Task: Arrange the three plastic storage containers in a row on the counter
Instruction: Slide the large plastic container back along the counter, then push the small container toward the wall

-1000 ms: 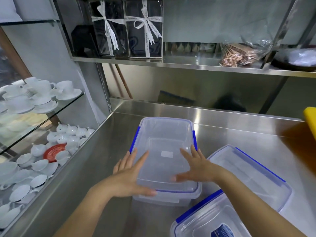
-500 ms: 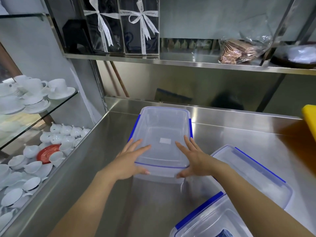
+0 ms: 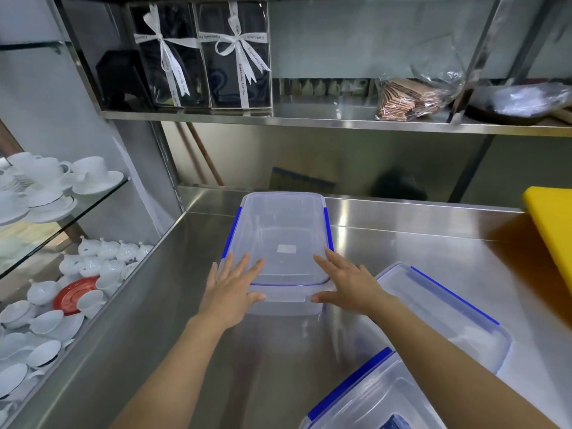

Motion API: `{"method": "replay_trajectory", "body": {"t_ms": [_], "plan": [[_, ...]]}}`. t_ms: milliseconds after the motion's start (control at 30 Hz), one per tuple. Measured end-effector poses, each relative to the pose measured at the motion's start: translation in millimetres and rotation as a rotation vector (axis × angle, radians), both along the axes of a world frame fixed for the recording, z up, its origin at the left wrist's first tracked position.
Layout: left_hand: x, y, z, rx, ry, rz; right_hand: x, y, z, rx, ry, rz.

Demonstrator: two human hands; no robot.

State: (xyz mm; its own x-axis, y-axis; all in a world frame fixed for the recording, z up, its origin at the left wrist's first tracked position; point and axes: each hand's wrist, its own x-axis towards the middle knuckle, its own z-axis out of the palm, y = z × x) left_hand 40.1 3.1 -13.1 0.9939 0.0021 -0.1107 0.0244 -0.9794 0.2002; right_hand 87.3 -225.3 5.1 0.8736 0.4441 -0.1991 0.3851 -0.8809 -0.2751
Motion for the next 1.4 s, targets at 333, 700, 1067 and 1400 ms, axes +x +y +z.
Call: {"method": "replay_trajectory", "body": {"t_ms": [333, 700, 1067, 1400], "plan": [[-26.5, -142.7, 27.9, -0.452, -0.162, -0.078, -0.6, -120.0, 5.9, -0.006, -0.026, -0.274], [-9.0, -222.8, -8.2, -0.587, 0.279, -0.018, -21.7, -180.5, -20.0, -0.062, 0.228, -0.461], [7.6, -208.0, -23.2, -0.664, 0.317, -0.080, -13.6, -150.0, -24.8, 0.002, 0.227, -0.560], [3.1, -197.1, -30.5, -0.294, -0.208, -0.377, -22.7, -173.7, -14.7, -0.111, 0.240, -0.185]]}}
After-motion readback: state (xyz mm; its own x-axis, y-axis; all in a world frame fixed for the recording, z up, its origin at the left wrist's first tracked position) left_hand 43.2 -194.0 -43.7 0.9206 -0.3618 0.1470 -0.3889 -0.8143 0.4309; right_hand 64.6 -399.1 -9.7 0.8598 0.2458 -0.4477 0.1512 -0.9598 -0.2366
